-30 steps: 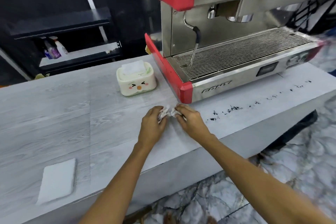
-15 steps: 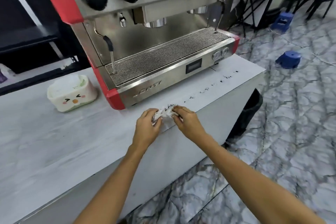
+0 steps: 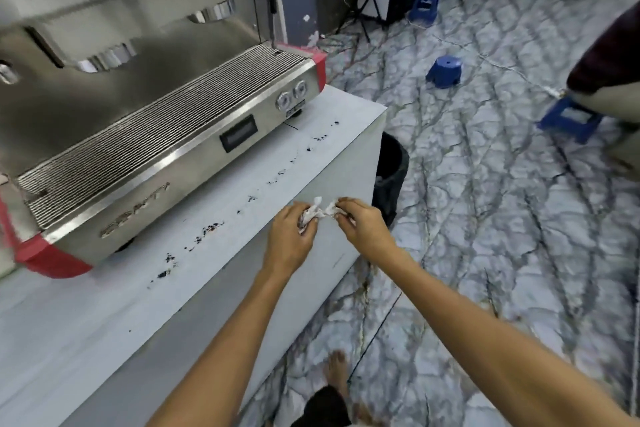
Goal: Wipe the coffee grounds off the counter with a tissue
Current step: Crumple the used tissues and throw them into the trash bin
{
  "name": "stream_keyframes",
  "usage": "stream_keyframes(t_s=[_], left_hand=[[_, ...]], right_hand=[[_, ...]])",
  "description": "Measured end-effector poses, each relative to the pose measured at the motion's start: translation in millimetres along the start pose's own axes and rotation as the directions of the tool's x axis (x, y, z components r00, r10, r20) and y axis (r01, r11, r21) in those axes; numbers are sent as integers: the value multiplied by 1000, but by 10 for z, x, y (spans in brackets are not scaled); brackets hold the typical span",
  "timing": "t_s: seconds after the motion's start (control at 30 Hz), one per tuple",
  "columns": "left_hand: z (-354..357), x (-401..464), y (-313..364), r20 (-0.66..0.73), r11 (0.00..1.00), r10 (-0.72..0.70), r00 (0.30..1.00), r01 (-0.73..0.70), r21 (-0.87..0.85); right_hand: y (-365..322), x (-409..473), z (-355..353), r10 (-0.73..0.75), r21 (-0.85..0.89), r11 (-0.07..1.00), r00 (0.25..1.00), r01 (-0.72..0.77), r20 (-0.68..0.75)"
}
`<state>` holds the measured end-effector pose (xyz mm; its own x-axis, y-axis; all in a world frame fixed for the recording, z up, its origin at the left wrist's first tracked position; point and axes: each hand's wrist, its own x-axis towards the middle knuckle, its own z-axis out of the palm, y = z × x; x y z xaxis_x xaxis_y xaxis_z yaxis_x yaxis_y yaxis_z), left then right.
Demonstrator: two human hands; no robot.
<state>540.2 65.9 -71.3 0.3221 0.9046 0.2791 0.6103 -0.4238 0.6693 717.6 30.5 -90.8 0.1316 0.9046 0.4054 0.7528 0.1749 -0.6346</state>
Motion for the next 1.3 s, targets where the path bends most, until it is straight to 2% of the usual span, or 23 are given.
stream_keyframes(t_s=[0.4, 0.7, 1.0, 1.3], left_hand=[[1168, 1229, 286, 173, 985, 149, 974, -130, -113], [1883, 1864, 487, 273, 978, 194, 942, -163, -130], [2754, 2610, 731, 294, 996, 58, 954, -37, -77], [3394, 3037, 884, 254, 981, -178, 951, 192, -31]], right_hand=[[1036, 469, -603, 221, -117, 966, 971, -231, -89], [1768, 856, -806, 328, -91, 937, 938, -339, -110], [2816, 1542, -1106, 334, -52, 940, 941, -336, -46], [3656, 2186, -1209, 279, -48, 960, 955, -275, 105]])
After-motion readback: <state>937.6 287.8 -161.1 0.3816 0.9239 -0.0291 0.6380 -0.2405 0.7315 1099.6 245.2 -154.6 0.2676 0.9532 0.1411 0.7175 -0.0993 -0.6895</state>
